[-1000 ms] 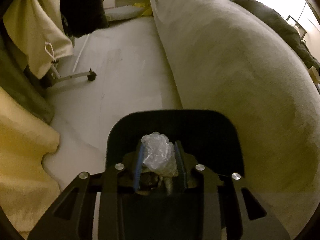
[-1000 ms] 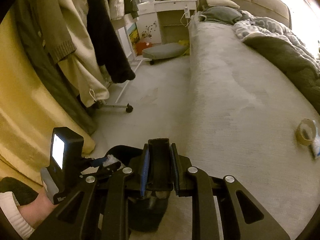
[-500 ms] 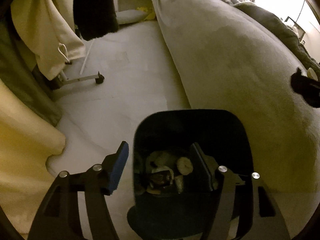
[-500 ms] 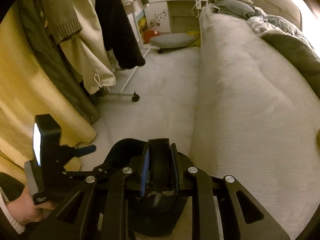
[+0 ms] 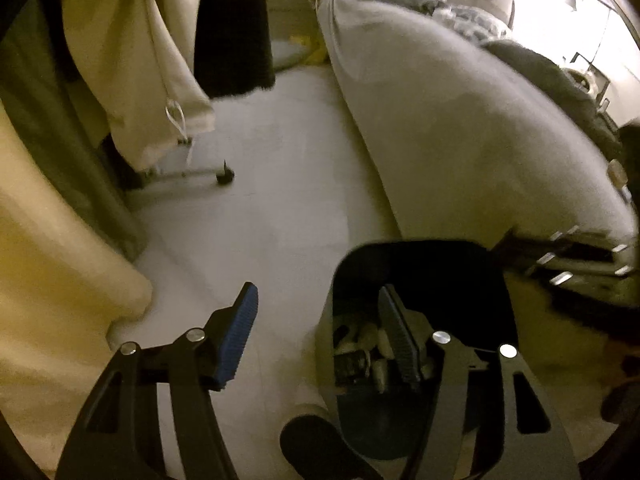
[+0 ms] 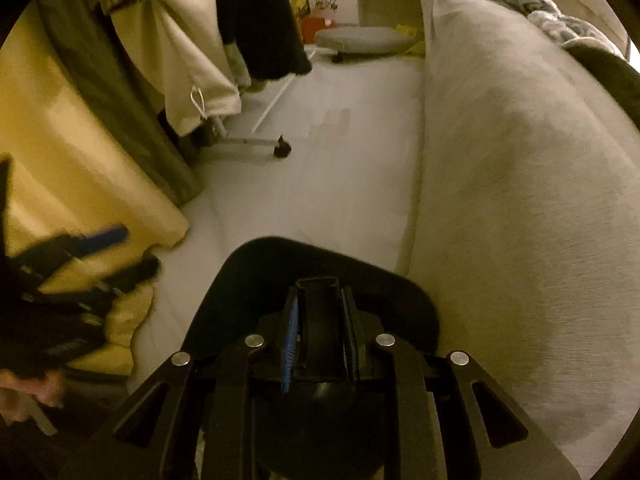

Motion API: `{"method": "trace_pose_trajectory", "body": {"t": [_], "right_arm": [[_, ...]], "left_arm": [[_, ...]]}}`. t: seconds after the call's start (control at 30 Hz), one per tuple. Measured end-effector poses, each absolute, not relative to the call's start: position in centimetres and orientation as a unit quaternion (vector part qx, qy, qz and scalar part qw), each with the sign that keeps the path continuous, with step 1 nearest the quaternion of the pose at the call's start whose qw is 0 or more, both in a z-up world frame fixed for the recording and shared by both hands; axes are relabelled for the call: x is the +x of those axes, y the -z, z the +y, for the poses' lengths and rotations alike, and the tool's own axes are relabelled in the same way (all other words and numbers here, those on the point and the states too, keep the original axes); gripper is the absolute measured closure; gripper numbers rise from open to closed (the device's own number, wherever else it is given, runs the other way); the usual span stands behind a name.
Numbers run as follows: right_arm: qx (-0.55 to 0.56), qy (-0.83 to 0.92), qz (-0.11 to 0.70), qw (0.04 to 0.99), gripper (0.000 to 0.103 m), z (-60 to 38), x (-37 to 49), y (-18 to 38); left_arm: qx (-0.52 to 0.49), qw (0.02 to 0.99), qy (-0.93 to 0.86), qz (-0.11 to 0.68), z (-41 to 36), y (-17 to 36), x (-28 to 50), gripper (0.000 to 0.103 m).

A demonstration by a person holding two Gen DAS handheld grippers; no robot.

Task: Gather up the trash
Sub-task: 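Open the left tool to drop the bubble wrap into the bin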

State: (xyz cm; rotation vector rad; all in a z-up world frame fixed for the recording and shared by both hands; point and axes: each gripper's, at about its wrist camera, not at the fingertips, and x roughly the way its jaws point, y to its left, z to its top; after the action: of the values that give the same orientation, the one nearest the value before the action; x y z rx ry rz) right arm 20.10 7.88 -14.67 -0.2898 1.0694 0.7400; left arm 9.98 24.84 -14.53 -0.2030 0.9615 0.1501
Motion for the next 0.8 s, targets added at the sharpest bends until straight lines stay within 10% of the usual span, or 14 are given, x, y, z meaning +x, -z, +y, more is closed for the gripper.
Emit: {"method": "trace_pose_trajectory", "body": {"t": [0.8], "right_arm": [[-0.204, -0.311, 0.585, 0.721, 0.079, 10.9, 19.1, 24.3]], "left_arm": [[-0.111, 0.934, -0.033, 0.338, 25.4, 1.2, 8.3, 0.056]]}}
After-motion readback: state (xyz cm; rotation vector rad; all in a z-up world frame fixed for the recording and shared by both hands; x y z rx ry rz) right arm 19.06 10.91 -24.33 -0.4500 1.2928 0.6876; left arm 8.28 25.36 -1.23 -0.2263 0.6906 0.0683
